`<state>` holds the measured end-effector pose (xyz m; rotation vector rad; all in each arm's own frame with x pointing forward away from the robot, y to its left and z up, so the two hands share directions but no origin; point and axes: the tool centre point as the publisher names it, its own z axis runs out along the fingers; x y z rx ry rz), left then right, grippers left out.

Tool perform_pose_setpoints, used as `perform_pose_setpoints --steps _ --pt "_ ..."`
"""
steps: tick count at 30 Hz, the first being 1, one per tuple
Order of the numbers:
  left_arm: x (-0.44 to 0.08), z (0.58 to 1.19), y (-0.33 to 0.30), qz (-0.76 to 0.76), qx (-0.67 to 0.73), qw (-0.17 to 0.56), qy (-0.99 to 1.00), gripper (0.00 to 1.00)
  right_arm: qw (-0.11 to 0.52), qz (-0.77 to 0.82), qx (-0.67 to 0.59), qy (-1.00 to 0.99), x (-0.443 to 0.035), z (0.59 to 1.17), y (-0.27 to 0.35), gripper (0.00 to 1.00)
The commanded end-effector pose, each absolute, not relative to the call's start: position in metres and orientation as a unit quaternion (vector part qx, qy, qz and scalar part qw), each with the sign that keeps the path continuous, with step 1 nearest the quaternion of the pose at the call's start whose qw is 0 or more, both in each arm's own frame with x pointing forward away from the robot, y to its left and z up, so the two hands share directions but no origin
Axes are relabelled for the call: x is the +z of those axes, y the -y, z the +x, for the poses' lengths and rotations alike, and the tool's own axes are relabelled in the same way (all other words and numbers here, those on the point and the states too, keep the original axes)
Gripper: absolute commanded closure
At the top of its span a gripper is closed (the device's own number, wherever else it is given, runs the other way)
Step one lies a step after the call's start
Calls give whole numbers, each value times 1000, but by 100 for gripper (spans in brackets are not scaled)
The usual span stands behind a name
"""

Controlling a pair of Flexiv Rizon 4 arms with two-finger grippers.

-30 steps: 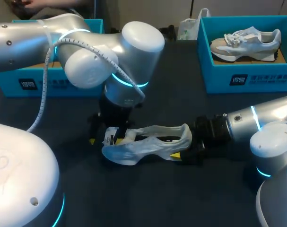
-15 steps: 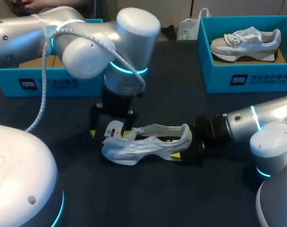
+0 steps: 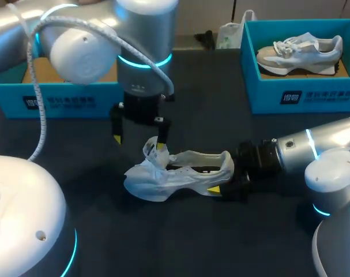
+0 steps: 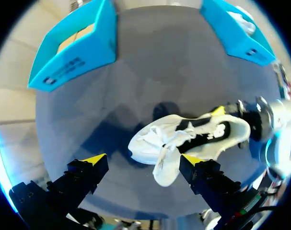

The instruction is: Take the shoe out of the shoebox, open the shoe tongue, remove and reinsert the insole, then place the shoe into the shoebox

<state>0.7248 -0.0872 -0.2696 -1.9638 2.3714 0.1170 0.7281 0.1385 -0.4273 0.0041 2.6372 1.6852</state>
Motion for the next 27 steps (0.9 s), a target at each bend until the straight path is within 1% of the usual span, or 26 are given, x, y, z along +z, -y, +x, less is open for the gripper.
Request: perform_pose_setpoints --steps 1,6,12,14,15,16,21,27 --pt "-249 731 79 -543 5 -24 -839 0 5 2 535 -845 -433 731 -143 100" --pt "-234 738 85 -369 1 -59 -928 0 5 2 535 -845 -433 731 -143 100" --pt "-226 737 98 -184 -32 -36 -982 1 5 2 535 -845 -433 731 -143 100" --pt "-223 735 102 -133 -58 -26 -989 56 5 2 535 -845 -433 731 -143 100" --pt "-221 732 105 -116 -67 -15 -991 75 5 2 535 -845 -433 731 -143 100" --pt "-219 730 107 -93 -76 -19 -993 100 5 2 535 -845 -433 731 -143 100" --pt "-210 723 112 -7 -119 -9 -993 100 5 2 535 -845 -433 731 -143 100" --pt "-210 723 112 -7 -119 -9 -993 100 5 2 535 -845 -433 731 -143 100"
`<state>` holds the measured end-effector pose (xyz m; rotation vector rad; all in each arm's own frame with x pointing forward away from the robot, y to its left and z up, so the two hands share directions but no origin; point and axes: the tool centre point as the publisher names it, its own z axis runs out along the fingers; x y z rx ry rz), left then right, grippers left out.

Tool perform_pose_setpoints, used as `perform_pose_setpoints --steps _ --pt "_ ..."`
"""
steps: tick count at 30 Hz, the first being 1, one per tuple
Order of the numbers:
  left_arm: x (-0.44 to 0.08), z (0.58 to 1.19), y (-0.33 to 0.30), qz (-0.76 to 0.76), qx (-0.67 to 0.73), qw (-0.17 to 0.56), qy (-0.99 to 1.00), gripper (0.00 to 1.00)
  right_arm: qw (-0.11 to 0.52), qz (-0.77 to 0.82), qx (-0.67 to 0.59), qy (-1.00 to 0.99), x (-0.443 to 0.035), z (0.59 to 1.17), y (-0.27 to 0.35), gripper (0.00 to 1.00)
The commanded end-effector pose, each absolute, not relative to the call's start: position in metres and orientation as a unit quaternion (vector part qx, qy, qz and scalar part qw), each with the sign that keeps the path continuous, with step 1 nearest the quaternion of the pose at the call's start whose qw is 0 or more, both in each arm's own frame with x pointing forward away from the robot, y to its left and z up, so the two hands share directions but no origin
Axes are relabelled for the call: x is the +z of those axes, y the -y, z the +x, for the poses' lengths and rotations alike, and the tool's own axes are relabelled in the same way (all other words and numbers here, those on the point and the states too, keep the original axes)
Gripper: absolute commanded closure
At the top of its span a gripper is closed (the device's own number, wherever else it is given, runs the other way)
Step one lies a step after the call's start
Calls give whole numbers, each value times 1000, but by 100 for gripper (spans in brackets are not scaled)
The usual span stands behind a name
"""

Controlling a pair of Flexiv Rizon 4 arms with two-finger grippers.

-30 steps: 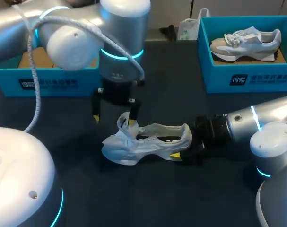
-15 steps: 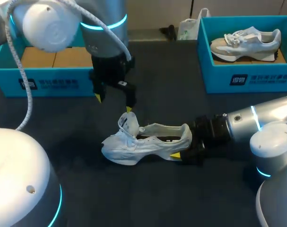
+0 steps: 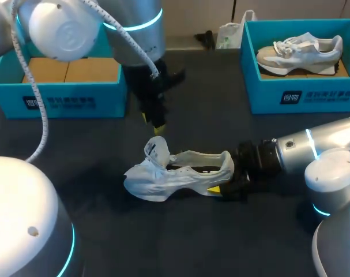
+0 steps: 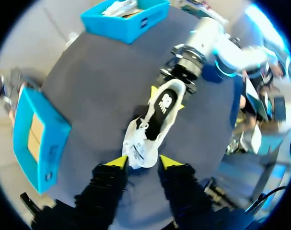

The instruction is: Take the shoe out of the shoebox, open the shoe tongue, remove and reinsert the insole, then place the shoe into the shoebox

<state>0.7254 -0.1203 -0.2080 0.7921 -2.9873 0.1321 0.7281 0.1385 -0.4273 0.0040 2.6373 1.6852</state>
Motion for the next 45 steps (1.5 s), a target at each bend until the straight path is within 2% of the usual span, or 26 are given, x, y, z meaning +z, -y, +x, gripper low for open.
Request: perform_pose_setpoints --steps 1,17,23,45 --pt "-210 723 112 7 119 9 993 100 5 2 535 -845 -433 731 -143 100" --pt "-214 721 113 -4 113 16 993 100 5 2 535 -845 -433 731 -143 100" --pt "-226 717 129 -34 117 48 991 100 5 2 535 -845 -433 731 -143 100" --pt "-266 737 192 -49 108 45 992 100 5 2 535 -845 -433 731 -143 100"
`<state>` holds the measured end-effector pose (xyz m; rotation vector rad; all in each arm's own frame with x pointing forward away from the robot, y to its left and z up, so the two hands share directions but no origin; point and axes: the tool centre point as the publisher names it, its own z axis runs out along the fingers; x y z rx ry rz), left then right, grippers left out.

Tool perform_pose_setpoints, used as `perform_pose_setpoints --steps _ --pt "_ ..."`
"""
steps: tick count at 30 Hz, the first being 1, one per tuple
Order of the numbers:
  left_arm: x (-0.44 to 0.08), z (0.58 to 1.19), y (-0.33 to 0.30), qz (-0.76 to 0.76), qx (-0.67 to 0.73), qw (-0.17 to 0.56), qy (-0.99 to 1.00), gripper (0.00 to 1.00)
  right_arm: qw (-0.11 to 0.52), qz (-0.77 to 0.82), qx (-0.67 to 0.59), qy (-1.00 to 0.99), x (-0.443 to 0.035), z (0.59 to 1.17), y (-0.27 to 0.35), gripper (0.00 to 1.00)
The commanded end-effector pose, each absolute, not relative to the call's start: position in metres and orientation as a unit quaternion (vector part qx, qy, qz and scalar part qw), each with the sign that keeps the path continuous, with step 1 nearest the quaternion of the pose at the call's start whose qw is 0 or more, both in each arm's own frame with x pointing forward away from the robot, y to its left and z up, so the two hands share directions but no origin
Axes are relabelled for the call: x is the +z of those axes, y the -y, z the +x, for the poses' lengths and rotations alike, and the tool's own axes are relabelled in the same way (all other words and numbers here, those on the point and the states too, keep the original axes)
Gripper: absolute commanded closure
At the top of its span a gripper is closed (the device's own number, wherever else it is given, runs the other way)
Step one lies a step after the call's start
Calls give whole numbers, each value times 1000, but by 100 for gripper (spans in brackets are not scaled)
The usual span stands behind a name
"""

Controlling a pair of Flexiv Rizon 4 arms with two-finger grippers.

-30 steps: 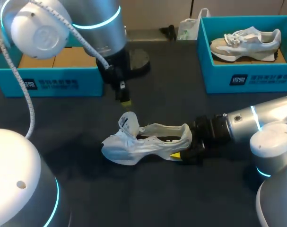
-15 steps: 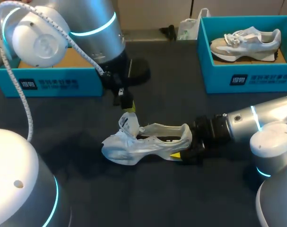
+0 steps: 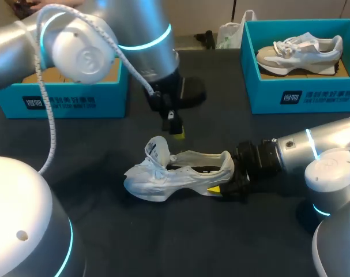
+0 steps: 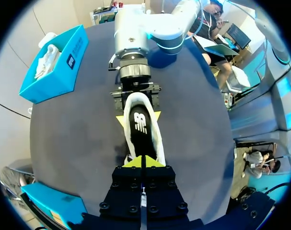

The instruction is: Take the shoe out of the shoebox, open the shoe tongue, remove and reinsert the insole, then place the shoe into the shoebox

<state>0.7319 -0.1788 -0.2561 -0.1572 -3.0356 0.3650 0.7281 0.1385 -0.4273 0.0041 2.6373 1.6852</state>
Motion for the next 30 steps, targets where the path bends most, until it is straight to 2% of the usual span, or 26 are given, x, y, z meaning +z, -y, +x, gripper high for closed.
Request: perform_pose_setpoints --steps 1,17,30 --pt "-269 737 193 -49 106 44 992 100 5 2 535 -845 -433 731 -143 100" --pt "-312 722 219 -67 115 89 987 100 5 2 535 -845 -433 731 -143 100" --pt "-344 715 229 -69 98 98 988 100 5 2 535 -845 -433 731 -143 100"
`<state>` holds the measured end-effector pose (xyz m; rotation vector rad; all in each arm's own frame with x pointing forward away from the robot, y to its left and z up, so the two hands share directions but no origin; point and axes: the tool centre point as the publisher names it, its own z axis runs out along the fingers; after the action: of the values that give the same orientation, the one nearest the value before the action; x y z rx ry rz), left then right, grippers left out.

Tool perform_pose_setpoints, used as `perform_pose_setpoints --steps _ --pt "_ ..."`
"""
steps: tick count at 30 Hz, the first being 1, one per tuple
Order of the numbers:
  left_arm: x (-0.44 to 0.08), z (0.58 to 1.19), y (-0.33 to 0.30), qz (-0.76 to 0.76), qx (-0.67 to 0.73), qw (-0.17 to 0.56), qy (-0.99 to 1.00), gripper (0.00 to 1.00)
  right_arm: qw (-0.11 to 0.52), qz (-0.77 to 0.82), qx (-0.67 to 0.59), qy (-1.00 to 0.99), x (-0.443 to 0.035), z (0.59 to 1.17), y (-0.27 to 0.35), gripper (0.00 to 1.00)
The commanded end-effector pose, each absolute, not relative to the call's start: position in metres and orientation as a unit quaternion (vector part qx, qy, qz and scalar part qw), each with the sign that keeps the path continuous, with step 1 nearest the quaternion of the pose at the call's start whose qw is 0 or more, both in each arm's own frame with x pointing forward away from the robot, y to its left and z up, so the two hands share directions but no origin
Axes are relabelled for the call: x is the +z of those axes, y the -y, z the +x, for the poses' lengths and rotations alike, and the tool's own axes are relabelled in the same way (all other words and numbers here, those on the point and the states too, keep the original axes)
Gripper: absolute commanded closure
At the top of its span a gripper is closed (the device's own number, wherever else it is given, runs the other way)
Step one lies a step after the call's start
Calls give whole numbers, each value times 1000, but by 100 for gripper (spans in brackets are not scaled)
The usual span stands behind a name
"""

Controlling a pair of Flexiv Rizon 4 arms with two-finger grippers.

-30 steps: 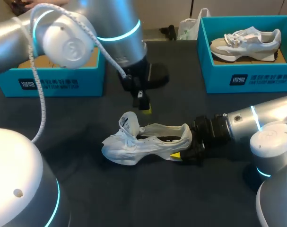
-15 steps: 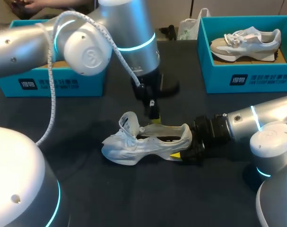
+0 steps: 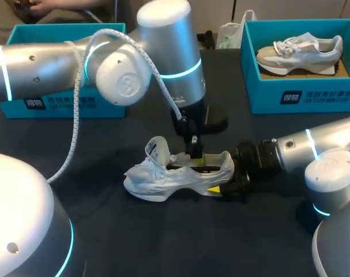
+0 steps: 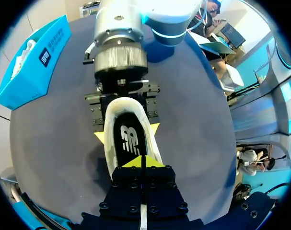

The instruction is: Take the shoe out of the shoebox, open the shoe tongue, remove and reinsert the insole, then place the shoe into the shoebox

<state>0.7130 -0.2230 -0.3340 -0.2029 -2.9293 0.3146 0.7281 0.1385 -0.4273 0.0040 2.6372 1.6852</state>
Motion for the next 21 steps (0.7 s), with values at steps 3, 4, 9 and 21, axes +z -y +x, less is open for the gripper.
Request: perform_pose_setpoints --steps 3,4,9,21 --pt "-352 715 226 -69 92 99 988 100 5 2 535 -845 -433 731 -143 100" --pt "-354 715 225 -69 92 99 988 100 5 2 535 -845 -433 731 -143 100" --pt "-363 714 218 -75 90 106 987 100 5 2 535 -845 -433 731 -143 100" --pt "-383 699 207 -93 72 114 987 100 5 2 535 -845 -433 731 -143 100"
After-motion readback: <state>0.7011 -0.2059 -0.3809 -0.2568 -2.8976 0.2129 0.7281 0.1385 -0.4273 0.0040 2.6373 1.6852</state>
